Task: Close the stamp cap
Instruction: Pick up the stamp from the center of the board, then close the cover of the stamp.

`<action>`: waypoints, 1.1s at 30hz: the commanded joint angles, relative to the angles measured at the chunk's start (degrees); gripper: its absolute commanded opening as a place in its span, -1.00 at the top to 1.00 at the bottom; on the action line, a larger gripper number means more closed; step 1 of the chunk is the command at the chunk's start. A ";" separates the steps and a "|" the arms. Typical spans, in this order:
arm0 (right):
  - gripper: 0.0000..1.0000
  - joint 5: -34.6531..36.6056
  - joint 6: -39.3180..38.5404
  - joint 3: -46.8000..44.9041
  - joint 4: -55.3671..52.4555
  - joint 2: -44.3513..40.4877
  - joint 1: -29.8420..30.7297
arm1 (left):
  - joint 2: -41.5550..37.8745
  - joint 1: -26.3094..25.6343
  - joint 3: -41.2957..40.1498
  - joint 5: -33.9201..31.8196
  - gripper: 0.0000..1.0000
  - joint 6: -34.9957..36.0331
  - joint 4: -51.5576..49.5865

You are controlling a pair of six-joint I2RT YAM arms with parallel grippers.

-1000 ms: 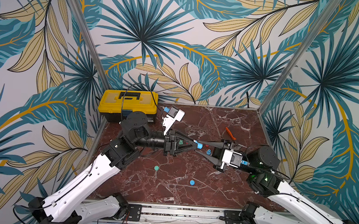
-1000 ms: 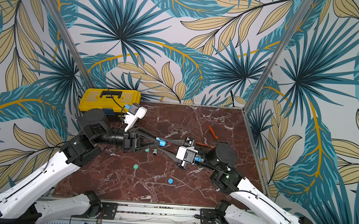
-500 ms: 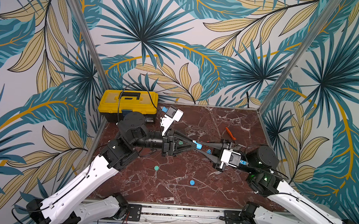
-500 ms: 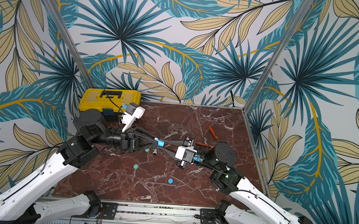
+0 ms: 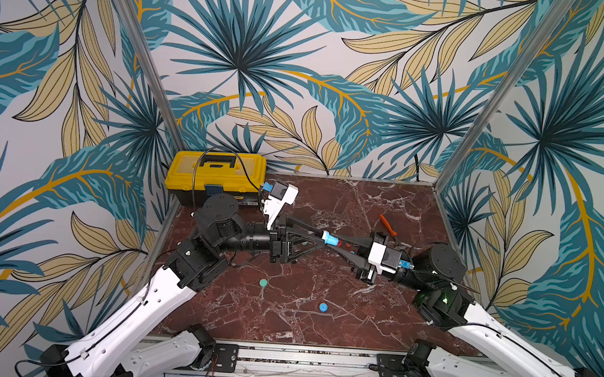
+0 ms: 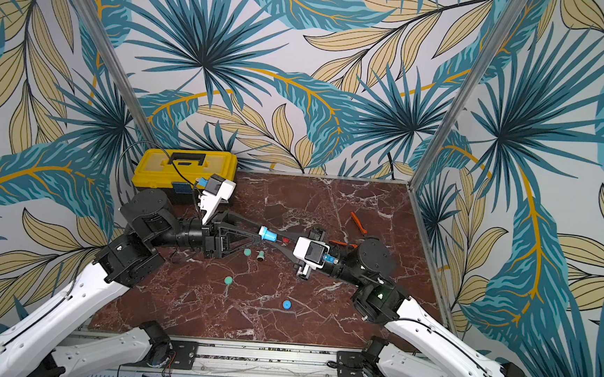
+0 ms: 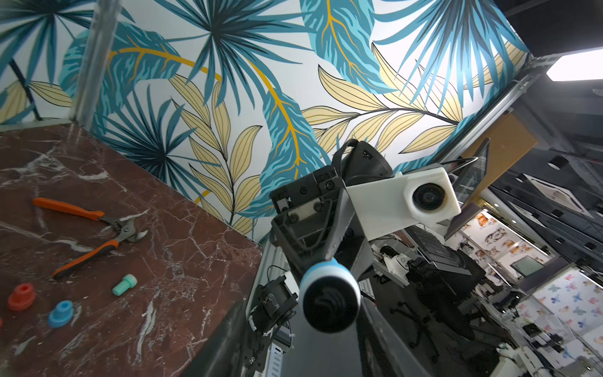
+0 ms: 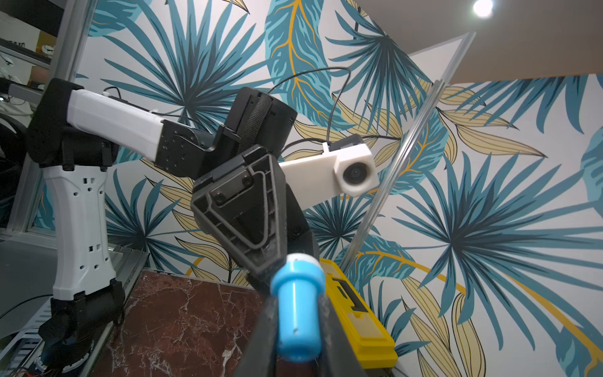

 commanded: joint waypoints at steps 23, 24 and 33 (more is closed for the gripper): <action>1.00 30.06 54.44 13.94 -58.96 15.42 0.75 | -9.94 14.34 -14.85 -39.88 -0.26 39.20 -28.44; 1.00 29.05 55.87 13.06 -59.77 16.01 0.82 | -10.14 14.32 -15.44 -40.68 -0.26 39.52 -28.44; 1.00 22.84 62.21 8.58 -64.28 25.11 2.22 | -11.11 14.34 -15.98 -40.68 -0.35 39.82 -28.79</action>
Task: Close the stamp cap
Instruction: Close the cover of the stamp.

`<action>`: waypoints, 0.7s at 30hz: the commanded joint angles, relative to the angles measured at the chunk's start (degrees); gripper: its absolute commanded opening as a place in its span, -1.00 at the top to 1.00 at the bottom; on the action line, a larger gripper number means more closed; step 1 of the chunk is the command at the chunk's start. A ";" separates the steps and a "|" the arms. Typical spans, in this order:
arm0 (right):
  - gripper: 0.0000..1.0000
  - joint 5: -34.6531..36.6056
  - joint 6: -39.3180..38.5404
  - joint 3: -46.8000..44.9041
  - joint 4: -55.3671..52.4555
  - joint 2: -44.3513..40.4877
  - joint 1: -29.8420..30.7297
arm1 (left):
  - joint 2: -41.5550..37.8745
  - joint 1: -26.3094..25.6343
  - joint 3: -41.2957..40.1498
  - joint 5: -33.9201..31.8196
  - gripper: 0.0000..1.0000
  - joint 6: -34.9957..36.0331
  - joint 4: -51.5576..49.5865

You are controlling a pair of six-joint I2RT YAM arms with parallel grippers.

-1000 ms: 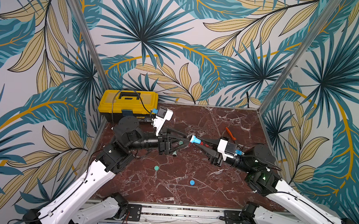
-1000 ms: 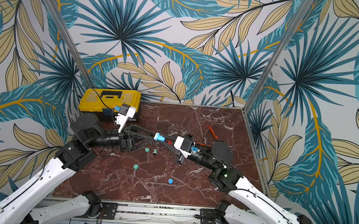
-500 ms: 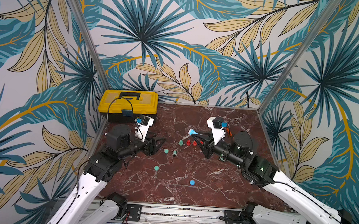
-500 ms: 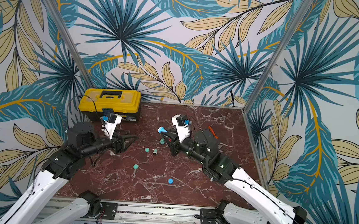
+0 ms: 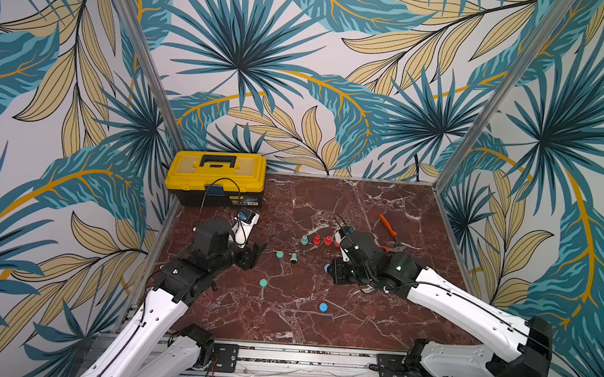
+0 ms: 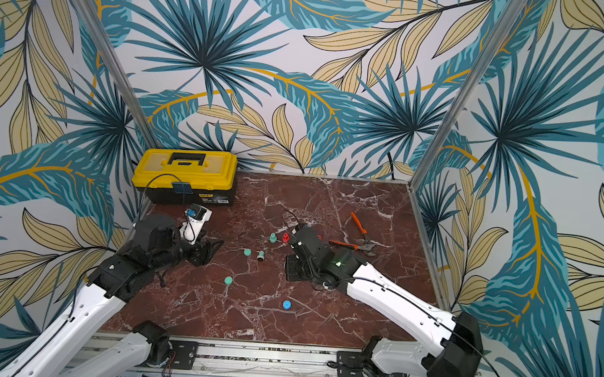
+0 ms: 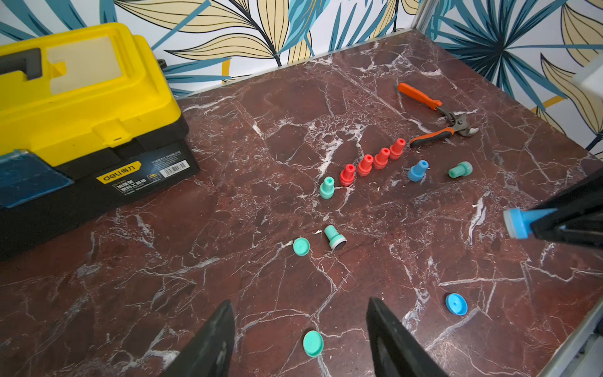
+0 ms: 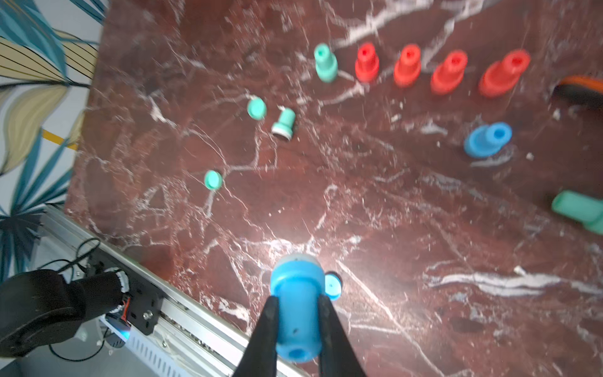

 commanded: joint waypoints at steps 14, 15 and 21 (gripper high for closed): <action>1.00 -6.51 5.51 -5.88 2.32 13.23 2.09 | -3.33 0.41 -0.44 -2.65 -0.44 6.13 -0.79; 1.00 -6.80 5.60 -5.97 2.59 14.08 2.10 | -3.68 0.47 -0.66 -3.11 -0.45 6.28 -0.79; 1.00 -6.90 5.84 -5.62 2.57 16.98 2.34 | -4.36 0.49 -1.09 -3.35 -0.46 5.69 -1.14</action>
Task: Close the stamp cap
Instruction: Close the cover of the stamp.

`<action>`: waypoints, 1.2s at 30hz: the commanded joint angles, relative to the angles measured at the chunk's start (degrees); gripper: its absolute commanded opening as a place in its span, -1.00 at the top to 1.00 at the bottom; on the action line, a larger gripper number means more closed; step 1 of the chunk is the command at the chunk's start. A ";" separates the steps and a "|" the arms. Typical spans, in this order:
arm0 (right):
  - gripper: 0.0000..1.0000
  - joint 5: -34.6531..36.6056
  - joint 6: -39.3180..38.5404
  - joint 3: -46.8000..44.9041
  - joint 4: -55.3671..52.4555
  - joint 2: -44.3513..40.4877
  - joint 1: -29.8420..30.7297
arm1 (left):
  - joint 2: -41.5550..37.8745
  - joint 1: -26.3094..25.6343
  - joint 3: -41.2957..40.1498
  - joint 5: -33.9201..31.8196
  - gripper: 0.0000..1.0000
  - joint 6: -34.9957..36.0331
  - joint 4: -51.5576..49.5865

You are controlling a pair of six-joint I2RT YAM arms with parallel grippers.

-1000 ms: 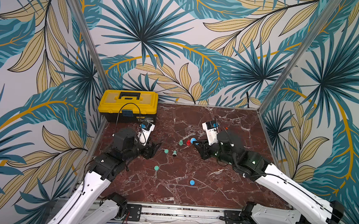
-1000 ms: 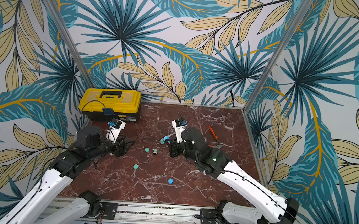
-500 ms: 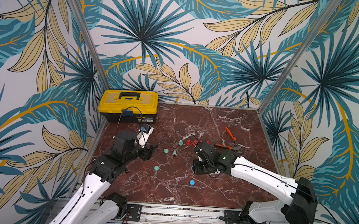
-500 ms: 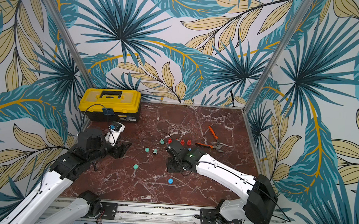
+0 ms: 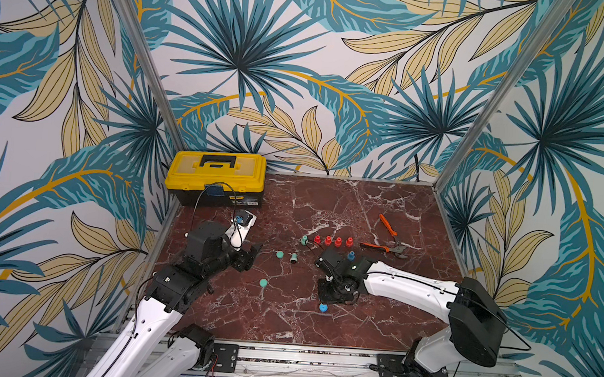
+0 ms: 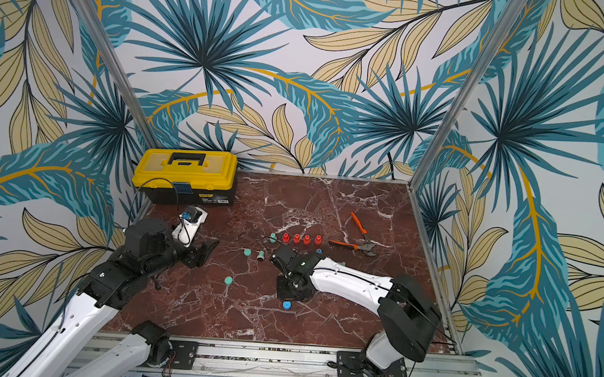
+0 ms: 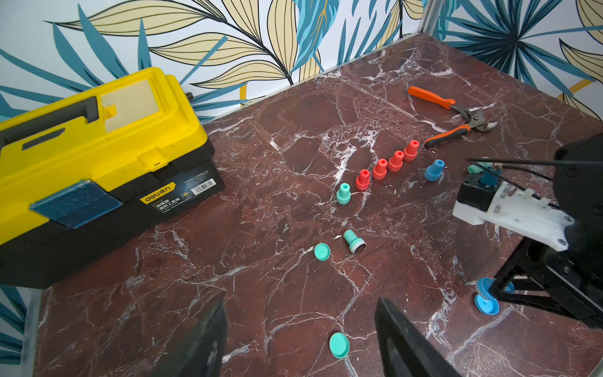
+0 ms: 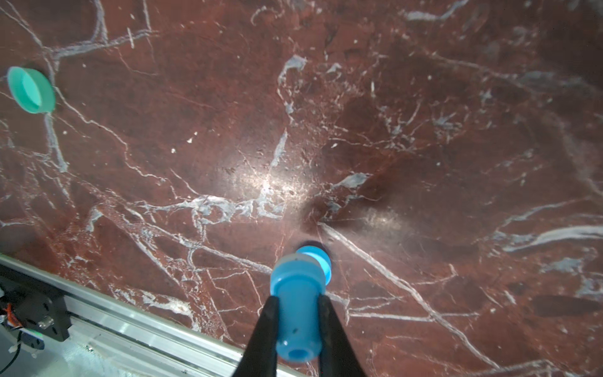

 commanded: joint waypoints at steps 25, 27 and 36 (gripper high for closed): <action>1.00 -1.15 2.12 -2.39 -0.37 2.52 1.64 | -0.21 0.43 -2.10 0.49 -0.56 2.69 -1.21; 1.00 -1.21 2.16 -2.30 -0.27 3.09 1.79 | -0.08 0.44 -2.10 0.66 -0.56 2.62 -1.21; 1.00 -0.27 1.80 -2.65 -1.27 5.07 2.06 | -0.04 0.43 -2.19 1.16 -0.56 2.52 -1.22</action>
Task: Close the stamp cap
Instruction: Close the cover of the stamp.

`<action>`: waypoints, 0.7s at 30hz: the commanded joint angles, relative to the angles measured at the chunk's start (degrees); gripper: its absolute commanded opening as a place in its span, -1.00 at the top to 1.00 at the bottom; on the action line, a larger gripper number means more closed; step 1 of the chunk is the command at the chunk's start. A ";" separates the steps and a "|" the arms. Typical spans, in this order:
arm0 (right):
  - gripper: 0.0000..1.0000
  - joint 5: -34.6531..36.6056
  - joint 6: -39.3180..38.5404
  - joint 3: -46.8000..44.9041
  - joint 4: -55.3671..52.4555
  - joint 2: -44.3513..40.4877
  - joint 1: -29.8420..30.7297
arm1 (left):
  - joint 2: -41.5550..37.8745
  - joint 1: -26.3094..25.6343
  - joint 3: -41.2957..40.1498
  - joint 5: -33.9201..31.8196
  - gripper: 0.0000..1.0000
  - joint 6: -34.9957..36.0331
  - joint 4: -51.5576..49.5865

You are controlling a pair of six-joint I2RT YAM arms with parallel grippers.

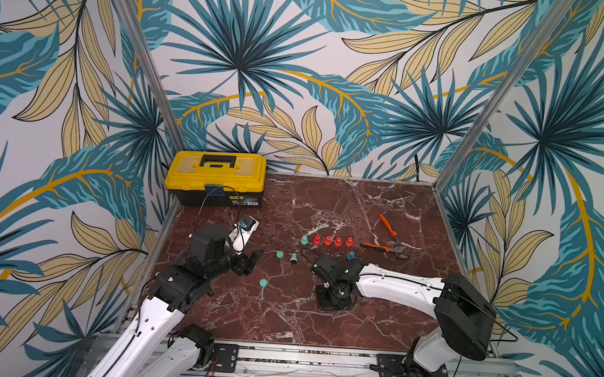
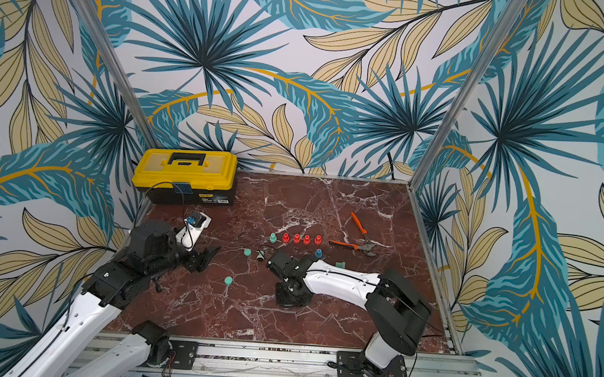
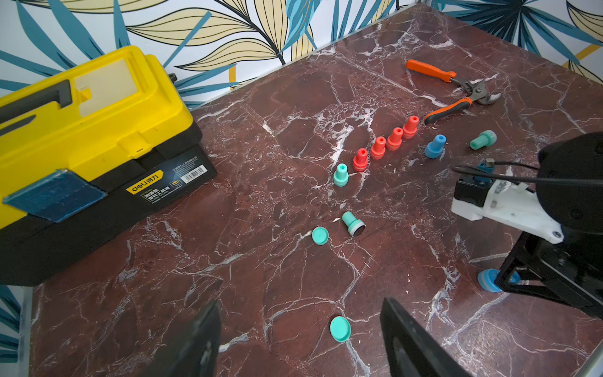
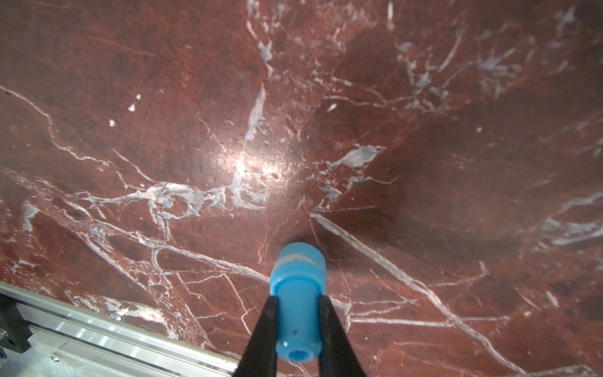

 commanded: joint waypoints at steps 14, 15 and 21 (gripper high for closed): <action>1.00 1.89 -6.73 5.77 -16.35 9.21 0.69 | -0.49 0.38 -0.31 0.48 -0.57 0.43 -0.27; 1.00 2.00 -7.20 6.51 -16.99 10.09 0.77 | -0.50 0.42 -0.26 0.50 -0.58 0.41 -0.27; 1.00 3.27 -8.85 11.55 -18.85 16.85 0.93 | -0.63 0.44 -0.31 0.29 -0.58 0.48 -0.27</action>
